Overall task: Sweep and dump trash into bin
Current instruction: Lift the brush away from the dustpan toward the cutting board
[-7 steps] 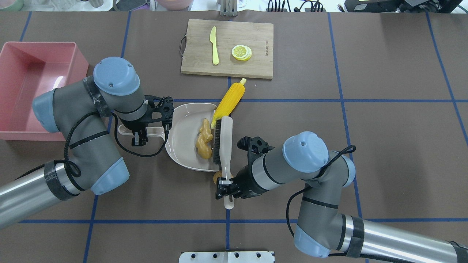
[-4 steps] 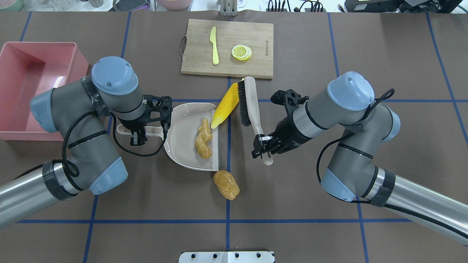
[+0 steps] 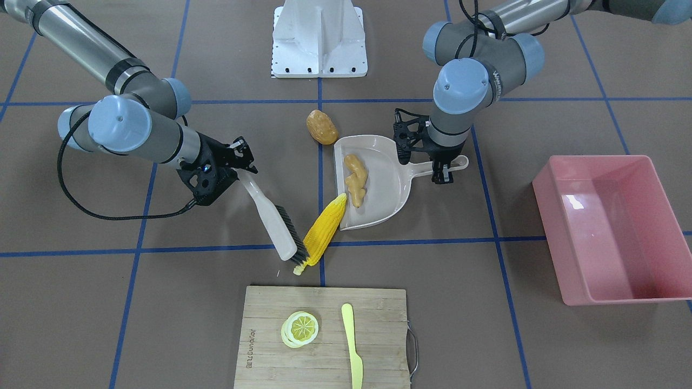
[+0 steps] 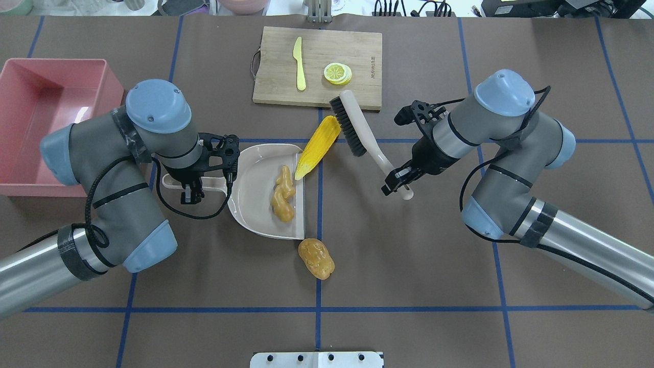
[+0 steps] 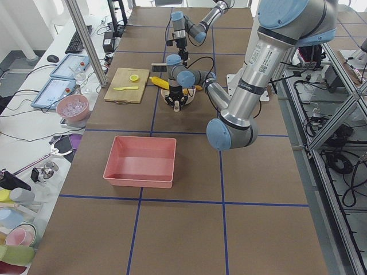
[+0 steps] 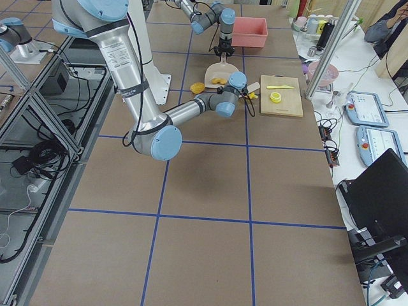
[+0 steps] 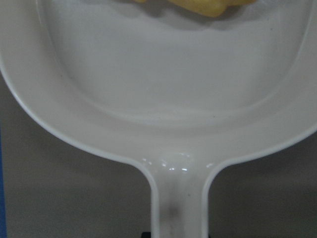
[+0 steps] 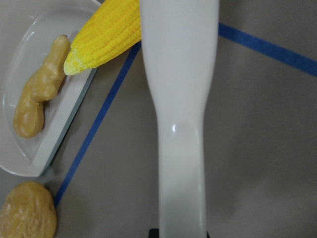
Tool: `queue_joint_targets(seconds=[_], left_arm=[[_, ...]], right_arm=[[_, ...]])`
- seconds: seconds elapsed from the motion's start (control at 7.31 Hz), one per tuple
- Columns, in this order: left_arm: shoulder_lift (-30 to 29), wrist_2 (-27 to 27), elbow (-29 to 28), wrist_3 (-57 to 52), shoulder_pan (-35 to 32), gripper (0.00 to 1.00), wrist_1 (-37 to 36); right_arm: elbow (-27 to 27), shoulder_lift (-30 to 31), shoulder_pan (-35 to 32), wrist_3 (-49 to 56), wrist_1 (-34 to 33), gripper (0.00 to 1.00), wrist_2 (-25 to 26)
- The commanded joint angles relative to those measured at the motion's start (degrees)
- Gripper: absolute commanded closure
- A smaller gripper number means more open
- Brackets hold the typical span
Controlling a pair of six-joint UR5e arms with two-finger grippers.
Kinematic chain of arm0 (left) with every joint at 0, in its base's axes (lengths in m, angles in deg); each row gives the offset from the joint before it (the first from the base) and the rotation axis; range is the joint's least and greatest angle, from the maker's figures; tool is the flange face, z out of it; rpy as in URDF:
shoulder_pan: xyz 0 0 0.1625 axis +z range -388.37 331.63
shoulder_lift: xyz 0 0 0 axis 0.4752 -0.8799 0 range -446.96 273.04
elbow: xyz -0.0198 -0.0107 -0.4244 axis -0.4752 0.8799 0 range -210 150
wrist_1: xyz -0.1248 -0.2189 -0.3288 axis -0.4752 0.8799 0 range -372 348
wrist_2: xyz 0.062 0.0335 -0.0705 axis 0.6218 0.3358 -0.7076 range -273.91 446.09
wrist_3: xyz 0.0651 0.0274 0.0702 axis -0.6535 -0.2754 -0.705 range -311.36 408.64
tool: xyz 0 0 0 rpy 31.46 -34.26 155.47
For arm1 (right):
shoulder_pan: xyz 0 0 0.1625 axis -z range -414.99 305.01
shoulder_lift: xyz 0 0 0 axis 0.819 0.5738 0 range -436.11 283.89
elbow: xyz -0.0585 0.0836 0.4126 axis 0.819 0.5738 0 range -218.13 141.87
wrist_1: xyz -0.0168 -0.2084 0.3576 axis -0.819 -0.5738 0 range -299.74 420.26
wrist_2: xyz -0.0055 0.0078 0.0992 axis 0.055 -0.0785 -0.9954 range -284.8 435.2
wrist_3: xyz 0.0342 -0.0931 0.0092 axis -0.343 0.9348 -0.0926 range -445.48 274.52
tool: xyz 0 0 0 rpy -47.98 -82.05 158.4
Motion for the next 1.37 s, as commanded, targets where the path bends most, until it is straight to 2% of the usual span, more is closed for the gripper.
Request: queue_joint_targets(seconds=[0.0, 0.27, 0.41, 0.96, 1.23], left_arm=[[-0.04, -0.16, -0.37, 0.0, -0.1, 1.0, 0.27], [-0.04, -0.16, -0.38, 0.0, -0.45, 1.0, 0.45], [-0.04, -0.24, -0.38, 0.0, -0.45, 1.0, 0.45], [-0.12, -0.24, -0.29, 0.0, -0.45, 1.0, 0.45], [-0.12, -0.16, -0.29, 0.0, -0.36, 1.0, 0.45]], right_arm=[[10.43, -4.53, -4.64, 8.8, -0.05, 1.0, -6.17], [14.5, -7.7, -4.48, 10.05, -1.87, 1.0, -9.85], [13.91, -8.59, -3.61, 9.87, -4.41, 1.0, -11.97], [13.2, -8.68, 0.09, 9.35, -6.19, 1.0, -12.43], [10.4, -8.42, 1.58, 4.89, -6.55, 1.0, -11.9]])
